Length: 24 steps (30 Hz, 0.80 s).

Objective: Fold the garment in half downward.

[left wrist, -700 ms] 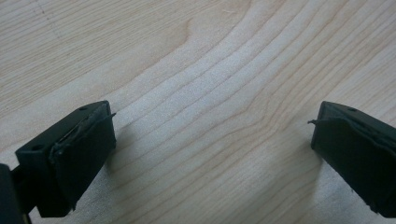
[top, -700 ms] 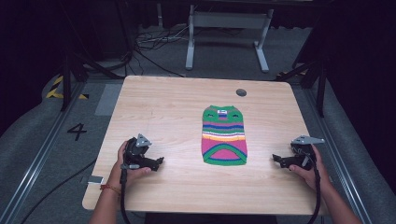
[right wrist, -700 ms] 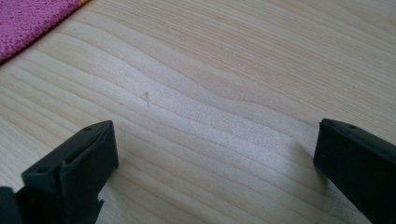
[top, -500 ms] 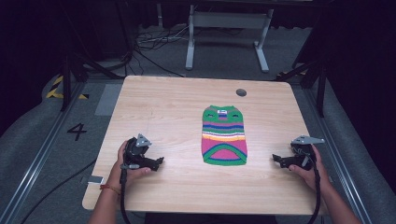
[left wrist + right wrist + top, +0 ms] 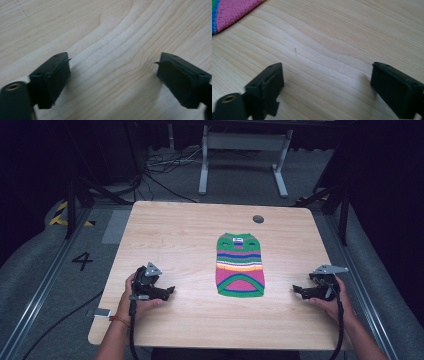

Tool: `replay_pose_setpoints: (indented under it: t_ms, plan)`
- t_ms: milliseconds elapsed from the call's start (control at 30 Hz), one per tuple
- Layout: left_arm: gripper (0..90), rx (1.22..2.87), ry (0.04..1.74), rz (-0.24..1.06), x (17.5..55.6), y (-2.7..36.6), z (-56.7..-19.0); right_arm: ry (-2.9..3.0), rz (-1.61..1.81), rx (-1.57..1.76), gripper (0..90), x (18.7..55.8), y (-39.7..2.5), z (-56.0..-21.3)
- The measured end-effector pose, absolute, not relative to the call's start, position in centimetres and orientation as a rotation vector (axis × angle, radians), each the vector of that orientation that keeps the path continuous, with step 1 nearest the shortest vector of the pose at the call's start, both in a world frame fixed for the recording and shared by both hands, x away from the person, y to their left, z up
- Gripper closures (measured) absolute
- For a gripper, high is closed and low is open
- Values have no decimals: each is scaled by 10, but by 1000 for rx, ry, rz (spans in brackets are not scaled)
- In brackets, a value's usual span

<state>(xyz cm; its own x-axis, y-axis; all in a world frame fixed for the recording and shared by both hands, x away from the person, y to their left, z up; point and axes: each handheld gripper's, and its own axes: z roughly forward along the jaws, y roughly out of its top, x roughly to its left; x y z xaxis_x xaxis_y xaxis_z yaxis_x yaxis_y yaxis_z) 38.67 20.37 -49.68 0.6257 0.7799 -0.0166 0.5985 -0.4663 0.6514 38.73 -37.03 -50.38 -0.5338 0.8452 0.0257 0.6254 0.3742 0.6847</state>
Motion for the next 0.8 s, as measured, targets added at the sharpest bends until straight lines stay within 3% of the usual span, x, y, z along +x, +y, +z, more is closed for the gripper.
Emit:
replay_pose_setpoints:
  t_ms: [133, 233, 667, 733, 800]
  plan:
    - [218, 2236, 1060, 397, 394, 198, -491, 2329, 939, 1255, 241, 389, -367, -498]
    - [249, 2220, 1018, 426, 410, 186, -479, 2332, 989, 1228, 341, 399, -364, -483]
    - [321, 2238, 946, 409, 480, 130, -464, 2344, 989, 1100, 449, 470, -324, -455]
    - [325, 2258, 985, 501, 489, 117, -462, 2347, 1020, 1104, 454, 480, -317, -452]
    - [334, 2233, 1002, 486, 497, 110, -460, 2347, 1018, 1095, 471, 490, -308, -448]
